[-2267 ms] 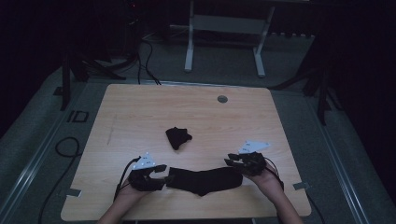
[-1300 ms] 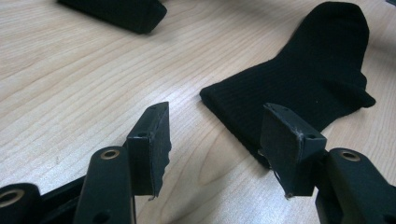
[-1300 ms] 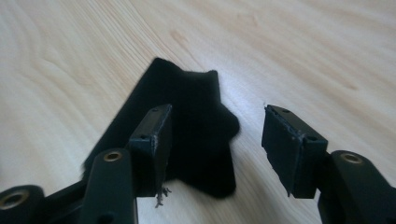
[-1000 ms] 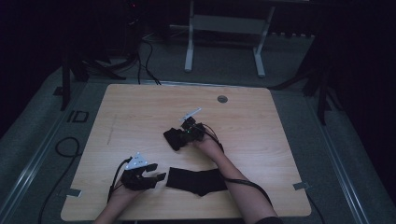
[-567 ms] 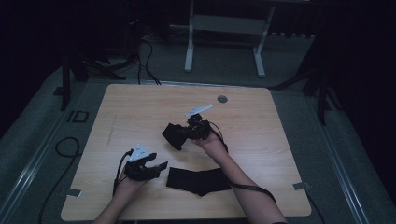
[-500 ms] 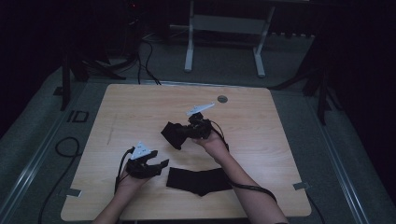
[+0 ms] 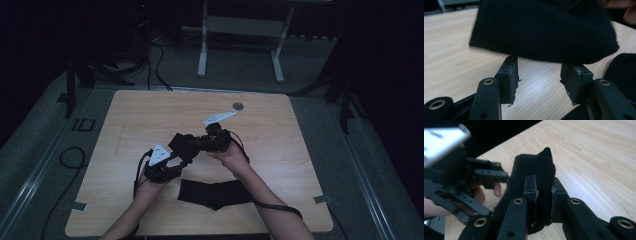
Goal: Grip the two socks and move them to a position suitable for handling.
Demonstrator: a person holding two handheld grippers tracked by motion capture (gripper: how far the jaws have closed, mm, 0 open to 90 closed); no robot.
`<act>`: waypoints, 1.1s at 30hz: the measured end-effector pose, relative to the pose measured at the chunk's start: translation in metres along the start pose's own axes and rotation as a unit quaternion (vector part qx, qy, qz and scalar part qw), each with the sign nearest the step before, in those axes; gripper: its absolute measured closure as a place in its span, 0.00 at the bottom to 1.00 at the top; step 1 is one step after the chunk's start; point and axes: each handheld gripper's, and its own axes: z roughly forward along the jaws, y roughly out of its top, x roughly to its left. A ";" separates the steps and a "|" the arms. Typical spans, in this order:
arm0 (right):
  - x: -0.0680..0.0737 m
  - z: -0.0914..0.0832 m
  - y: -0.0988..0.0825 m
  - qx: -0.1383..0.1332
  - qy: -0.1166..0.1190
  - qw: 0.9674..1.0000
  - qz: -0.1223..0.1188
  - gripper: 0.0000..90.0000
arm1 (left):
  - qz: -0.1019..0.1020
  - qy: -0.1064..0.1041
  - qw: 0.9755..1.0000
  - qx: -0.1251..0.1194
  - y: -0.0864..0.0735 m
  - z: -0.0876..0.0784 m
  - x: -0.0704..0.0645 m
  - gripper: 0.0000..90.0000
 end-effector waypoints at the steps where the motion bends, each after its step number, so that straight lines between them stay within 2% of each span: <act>1: -0.001 0.000 -0.002 0.003 -0.001 1.000 0.000 0.88 | 0.009 0.001 1.000 0.001 0.001 0.000 -0.002 0.54; 5: -0.002 0.001 -0.008 0.017 -0.016 1.000 -0.009 0.87 | 0.019 0.008 1.000 -0.010 0.004 0.000 -0.007 0.54; 7: -0.003 0.002 -0.012 0.023 -0.016 1.000 -0.007 0.87 | 0.021 0.006 1.000 -0.010 0.005 0.001 -0.008 0.59; 10: -0.002 0.005 -0.016 0.034 -0.015 0.999 -0.010 0.87 | 0.034 -0.002 0.999 -0.005 0.006 0.002 -0.011 0.75; 12: -0.001 0.005 -0.018 0.037 -0.018 0.999 -0.012 0.87 | 0.044 -0.001 0.999 -0.003 0.005 0.003 -0.014 0.89; 13: -0.001 0.005 -0.019 0.038 -0.015 0.999 -0.011 0.86 | 0.050 0.003 0.999 -0.002 0.005 0.002 -0.015 0.92; 16: -0.004 0.003 -0.020 0.039 -0.008 0.999 -0.011 0.79 | 0.047 -0.003 0.999 0.001 0.005 0.001 -0.016 0.95; 19: -0.005 -0.002 -0.017 0.036 -0.017 0.999 -0.016 0.68 | 0.052 -0.005 0.999 0.006 0.007 -0.001 -0.015 0.95; 20: -0.006 -0.004 -0.016 0.032 -0.019 0.999 -0.014 0.68 | 0.055 -0.002 0.998 0.007 0.007 -0.001 -0.015 0.95; 21: -0.007 -0.007 -0.015 0.027 -0.019 0.999 -0.010 0.74 | 0.054 0.001 0.999 0.005 0.007 -0.002 -0.015 0.95; 22: -0.007 -0.007 -0.015 0.027 -0.019 0.999 -0.010 0.74 | 0.054 0.001 0.999 0.005 0.007 -0.002 -0.015 0.95; 24: -0.006 -0.014 -0.012 0.017 -0.016 1.000 -0.012 0.92 | 0.055 0.007 0.998 0.007 0.008 -0.002 -0.014 0.95; 26: -0.004 -0.016 -0.011 0.019 -0.026 0.999 -0.022 0.94 | 0.051 0.005 0.999 0.011 0.008 -0.001 -0.013 0.95; 28: -0.004 -0.017 -0.010 0.015 -0.025 0.999 -0.021 0.94 | 0.050 0.007 0.999 0.013 0.007 -0.001 -0.013 0.95; 29: -0.003 -0.019 -0.008 0.010 -0.024 0.999 -0.019 0.95 | 0.045 0.002 0.999 0.014 0.005 0.000 -0.012 0.95; 30: 0.000 -0.025 -0.004 -0.005 -0.021 1.000 -0.020 0.95 | 0.044 0.004 0.999 0.014 0.005 0.000 -0.013 0.95; 32: 0.003 -0.030 0.000 -0.013 -0.015 0.999 -0.025 0.95 | 0.033 -0.007 0.999 0.013 0.004 0.001 -0.011 0.95; 33: 0.005 -0.031 0.001 -0.015 -0.013 0.999 -0.026 0.95 | 0.033 -0.001 0.999 0.013 0.004 0.001 -0.012 0.95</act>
